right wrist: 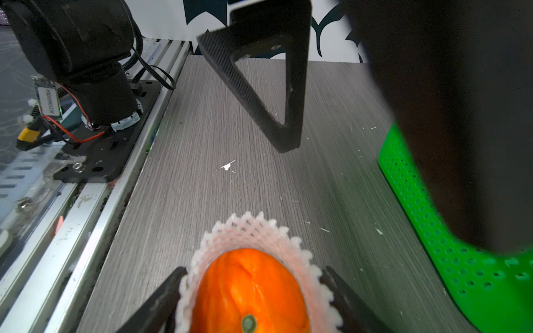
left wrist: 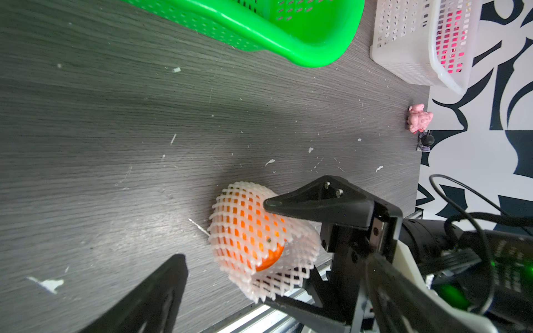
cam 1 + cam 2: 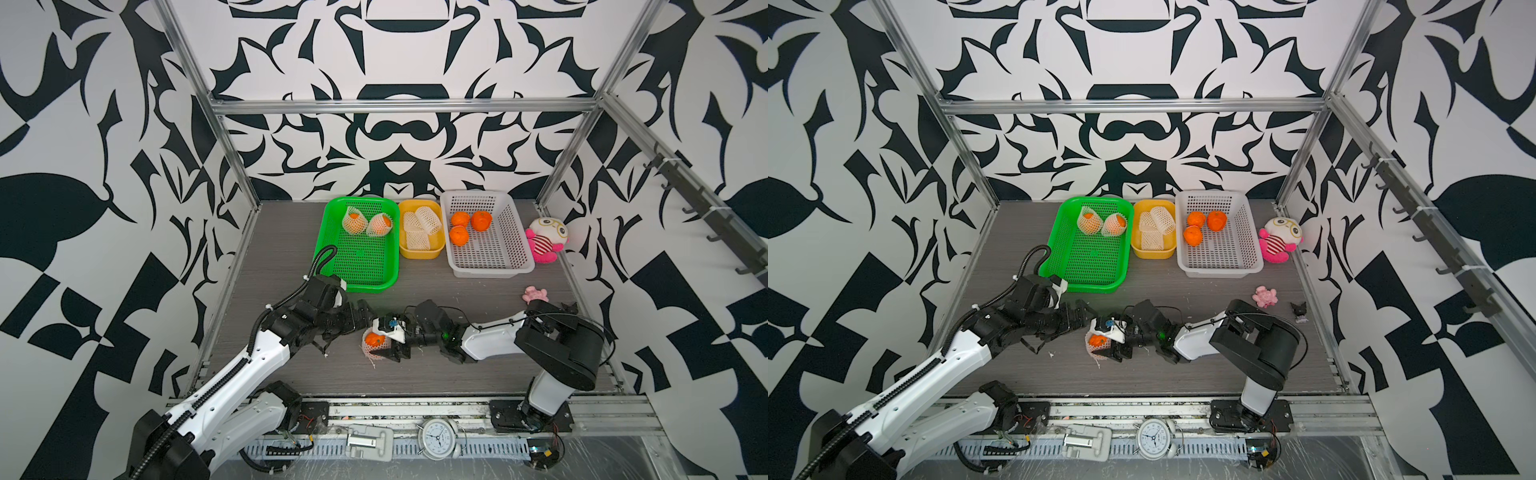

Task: Remove foam nets from oranges
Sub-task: Remove the foam net from the orange.

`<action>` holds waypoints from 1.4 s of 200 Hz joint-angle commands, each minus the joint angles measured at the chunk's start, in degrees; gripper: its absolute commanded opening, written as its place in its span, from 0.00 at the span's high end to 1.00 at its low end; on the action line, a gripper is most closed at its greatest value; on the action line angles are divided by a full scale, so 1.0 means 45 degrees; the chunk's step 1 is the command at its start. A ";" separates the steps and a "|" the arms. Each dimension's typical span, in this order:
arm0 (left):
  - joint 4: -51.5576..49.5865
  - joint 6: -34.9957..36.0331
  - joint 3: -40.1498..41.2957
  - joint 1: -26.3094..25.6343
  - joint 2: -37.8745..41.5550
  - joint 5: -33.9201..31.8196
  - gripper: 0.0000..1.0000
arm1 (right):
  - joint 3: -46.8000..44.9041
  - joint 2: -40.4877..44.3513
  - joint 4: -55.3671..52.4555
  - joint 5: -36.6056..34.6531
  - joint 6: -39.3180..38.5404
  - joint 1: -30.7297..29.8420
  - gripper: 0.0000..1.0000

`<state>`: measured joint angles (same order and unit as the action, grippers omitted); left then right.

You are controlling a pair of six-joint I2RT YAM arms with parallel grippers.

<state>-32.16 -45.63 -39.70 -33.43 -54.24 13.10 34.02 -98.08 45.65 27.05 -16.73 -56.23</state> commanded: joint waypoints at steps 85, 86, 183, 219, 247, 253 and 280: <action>0.0444 -0.0104 0.0605 0.0272 0.0737 0.0437 0.00 | 0.0448 0.0766 -0.0299 0.0075 0.0349 0.0002 0.43; 0.0436 -0.0099 0.0593 0.0266 0.0751 0.0443 0.00 | 0.0448 0.0773 -0.0300 0.0069 0.0364 -0.0001 0.43; 0.0341 0.0100 0.0400 0.0470 0.0999 0.0507 0.01 | 0.0214 0.1447 -0.0493 -0.0346 0.0769 -0.0025 0.73; 0.0142 0.0168 0.0173 0.0520 0.1097 0.0440 0.01 | 0.0174 0.2299 -0.0815 -0.0631 0.0809 -0.0025 0.80; -0.0105 0.0218 -0.0098 0.0532 0.1171 0.0444 0.00 | 0.0276 0.3024 -0.1286 -0.0919 0.0609 -0.0025 0.81; -0.0127 0.0222 -0.0145 0.0533 0.1192 0.0411 0.01 | 0.0306 0.3195 -0.1435 -0.1014 0.0510 -0.0010 0.82; -0.0128 0.0217 -0.0190 0.0529 0.1347 0.0390 0.01 | 0.0736 0.4025 -0.2672 -0.1290 -0.0007 0.0413 0.86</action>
<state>-31.66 -45.01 -38.65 -31.38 -49.28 14.85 34.39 -83.66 37.67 22.98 -14.72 -55.99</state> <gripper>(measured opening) 0.994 0.164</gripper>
